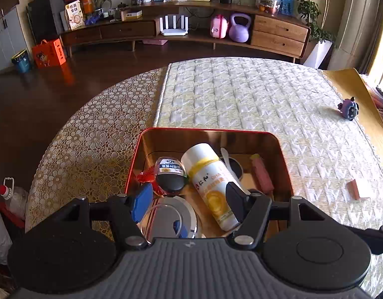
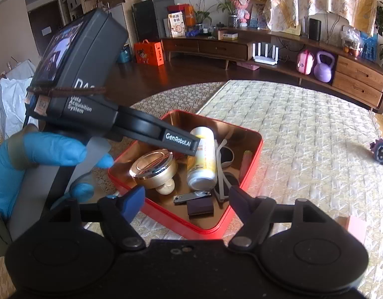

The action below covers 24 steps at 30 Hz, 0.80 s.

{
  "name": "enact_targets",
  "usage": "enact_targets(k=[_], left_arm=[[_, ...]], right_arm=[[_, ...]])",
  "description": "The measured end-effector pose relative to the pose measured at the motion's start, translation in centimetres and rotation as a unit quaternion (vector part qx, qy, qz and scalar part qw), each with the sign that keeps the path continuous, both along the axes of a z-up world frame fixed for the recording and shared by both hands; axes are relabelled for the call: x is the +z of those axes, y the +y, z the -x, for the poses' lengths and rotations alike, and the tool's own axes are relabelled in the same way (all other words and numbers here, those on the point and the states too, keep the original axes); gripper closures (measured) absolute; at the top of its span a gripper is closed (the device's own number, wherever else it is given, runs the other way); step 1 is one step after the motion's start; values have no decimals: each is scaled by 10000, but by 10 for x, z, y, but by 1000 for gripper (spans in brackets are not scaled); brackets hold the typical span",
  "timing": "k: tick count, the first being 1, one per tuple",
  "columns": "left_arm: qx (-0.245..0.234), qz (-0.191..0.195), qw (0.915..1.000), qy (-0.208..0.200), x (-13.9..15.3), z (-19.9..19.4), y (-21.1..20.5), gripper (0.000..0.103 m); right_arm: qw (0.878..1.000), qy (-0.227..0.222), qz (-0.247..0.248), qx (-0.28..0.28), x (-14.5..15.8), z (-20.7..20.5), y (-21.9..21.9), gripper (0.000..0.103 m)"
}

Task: Organize rigid objects
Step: 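Lower the bottle and eraser into the tin and open both grippers, then move the left gripper to the pink sponge while the right moves to the blue plush toy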

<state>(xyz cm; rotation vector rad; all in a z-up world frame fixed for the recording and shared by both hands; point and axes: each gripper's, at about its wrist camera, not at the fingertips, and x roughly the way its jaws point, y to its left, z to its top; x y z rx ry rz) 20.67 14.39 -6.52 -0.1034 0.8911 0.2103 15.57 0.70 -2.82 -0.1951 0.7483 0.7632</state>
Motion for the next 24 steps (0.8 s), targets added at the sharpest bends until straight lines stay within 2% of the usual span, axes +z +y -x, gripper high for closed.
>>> enact_targets(k=[4,7,17,24], left_arm=[[-73,-54,9999,-97,11,10,-11,38],[-111,-44,9997,-199,19,18,-20,32],[-318,-66,9984,-456,36,34,-59,24],[-495,-61,9974,-528,37,35,-95,21]], right_arm=[[9998,-132,-115,-90,9,7,-14,19],[9994,-229,-196,-193,14,10,-26,17],[9925,-605,-471,-949,26,5,-87,3],[9834,-704,-650,-1538,30,-14,-141,0]])
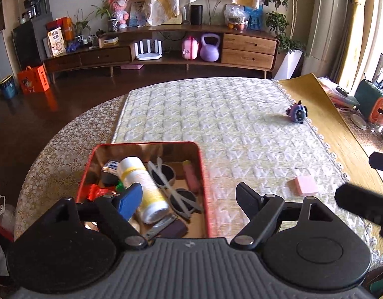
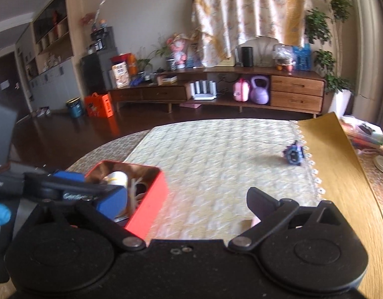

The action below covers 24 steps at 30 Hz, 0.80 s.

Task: Organize rigid objects
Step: 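Move the left gripper to the pink sponge while the right moves to the blue plush toy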

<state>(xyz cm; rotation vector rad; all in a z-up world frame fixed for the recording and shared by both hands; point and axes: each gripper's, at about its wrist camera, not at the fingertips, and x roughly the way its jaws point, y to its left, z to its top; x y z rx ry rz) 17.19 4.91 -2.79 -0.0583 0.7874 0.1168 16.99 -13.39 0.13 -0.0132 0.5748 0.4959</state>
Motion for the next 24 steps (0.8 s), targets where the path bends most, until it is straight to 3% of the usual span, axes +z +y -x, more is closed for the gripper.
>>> enact_targets(k=[15,24], left_arm=[[-853,43,9963,104,-22,-28,-98,21],[-1230,154,9920,254,-50,-55,-143,21]], right_arm=[[9942,145,17,-1064,-15,-49,-119,0],[9926,296,211,-1157,-25,-87,-143,0]])
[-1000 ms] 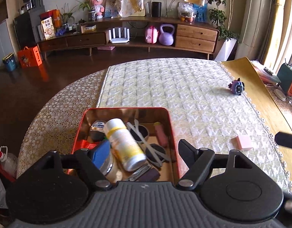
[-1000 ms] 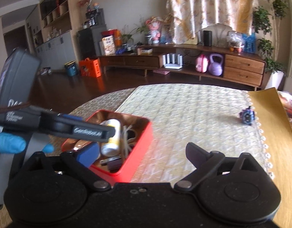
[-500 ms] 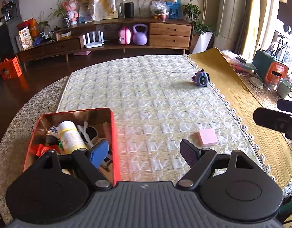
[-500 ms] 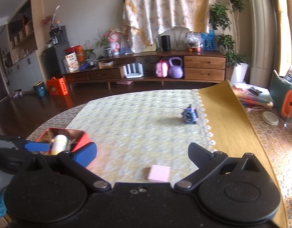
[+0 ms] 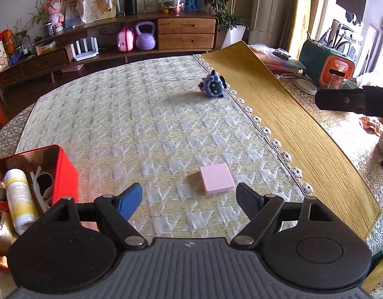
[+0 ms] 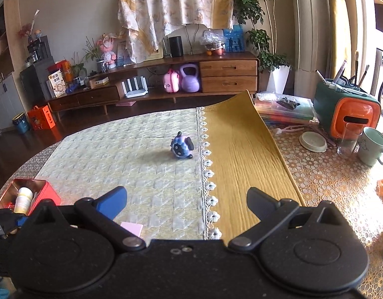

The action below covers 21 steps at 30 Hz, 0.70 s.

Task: Organize rigid objects
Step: 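Move the left gripper to the pink sponge while the right moves to the blue plush toy, then grasp the pink sponge with the left gripper while the right grasps the plush toy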

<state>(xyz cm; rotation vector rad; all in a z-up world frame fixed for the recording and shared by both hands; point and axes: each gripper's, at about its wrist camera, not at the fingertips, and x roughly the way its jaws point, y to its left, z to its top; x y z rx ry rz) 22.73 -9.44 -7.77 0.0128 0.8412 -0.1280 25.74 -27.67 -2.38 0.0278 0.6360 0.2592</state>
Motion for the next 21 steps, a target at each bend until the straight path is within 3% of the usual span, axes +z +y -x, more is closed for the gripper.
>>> enact_targets(k=[12,21], left_arm=[[84,210,9992,337,-46,-40,-25,21],[241,118,9991,339,-69,-51,-33,21]], right_arm=[[9988,221,189,382,-18,-74,16,1],[9978,360,224,505,-44,-150,30,3]])
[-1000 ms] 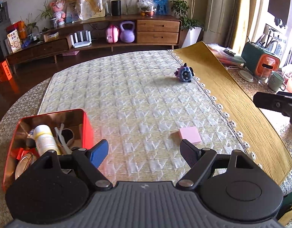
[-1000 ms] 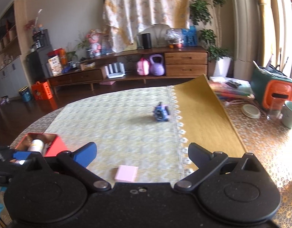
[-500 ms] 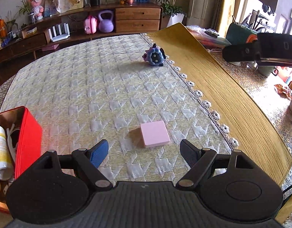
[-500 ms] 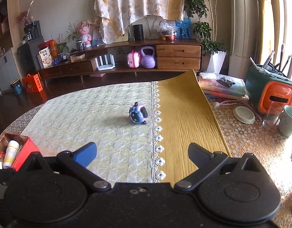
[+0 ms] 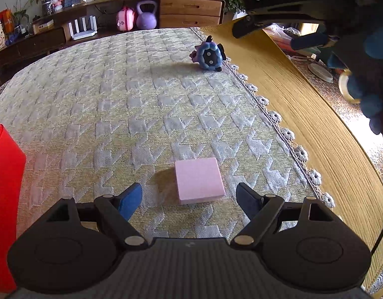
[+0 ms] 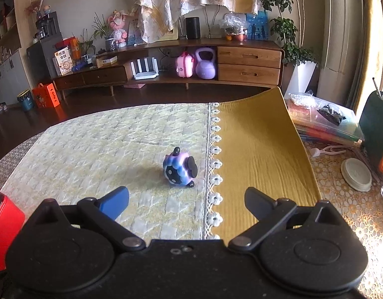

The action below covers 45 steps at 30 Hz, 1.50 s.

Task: Organize rigid objects
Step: 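Grasp the pink sponge with the left gripper while the right grasps the plush toy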

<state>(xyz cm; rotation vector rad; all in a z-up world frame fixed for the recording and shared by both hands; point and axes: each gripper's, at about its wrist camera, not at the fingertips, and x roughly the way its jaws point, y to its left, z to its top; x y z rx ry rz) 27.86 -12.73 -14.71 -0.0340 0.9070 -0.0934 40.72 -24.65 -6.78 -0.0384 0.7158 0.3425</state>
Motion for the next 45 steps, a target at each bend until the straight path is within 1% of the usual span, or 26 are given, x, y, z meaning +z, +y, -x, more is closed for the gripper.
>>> enact_targets(k=[4,8,10,11,15,17,19,21,22,24,25,26,27,31,34,41,45], left_arm=[[79,-64,9999,-42,-5,-2,-4,21],[21,-253,9995,-209,-9,-3,-10,21],[34,-286,9992,-268,-10,-2,-11,21],[44,-299,9991,-289,-10,-2,-11,21],[97,-308,9988,-368,-12,0,-12,21],[129,-299,9986,-406,-12,2,-12,21],[158,-289,9985,-438,-13,3,-11,24],[205,-263,9984,-461,-11,5,-11,33],[221,-241,9984,-469,-10,6,-11,36],[206,-242,9983,-480,-9,5,-10,44],[209,-244,9983,-489,-9,4,-10,47],[202,-255,9982,-504,-8,4,-11,56],[179,-267,9981,-518,-8,4,-11,63],[150,-266,9984,-479,-8,2,-10,63],[172,-242,9986,-434,-7,2,-8,63],[338,-146,9989,-305,0,8,6,63],[411,-118,9984,-368,14,19,19,63]], right_arm=[[9999,116,26,2,-15,-27,14,4],[9999,122,84,-11,-28,-47,28,4],[9999,154,68,3,-33,-54,33,5],[9998,179,91,23,-36,-57,36,10],[9993,253,279,51,-49,-66,46,16],[9991,294,301,67,-53,-68,48,25],[9990,322,306,74,-57,-70,49,29],[9990,314,305,78,-58,-70,50,33],[9990,309,301,78,-59,-71,50,39],[9991,263,342,9,-60,-69,49,44],[9991,246,349,-25,-59,-69,49,49],[9992,244,329,-38,-59,-70,47,51],[9992,253,297,-44,-59,-69,47,51],[9993,205,304,-68,-57,-65,44,51],[9995,250,200,-36,-54,-57,41,51],[9996,222,140,120,-35,-16,40,51],[9995,241,51,198,-23,11,40,51]])
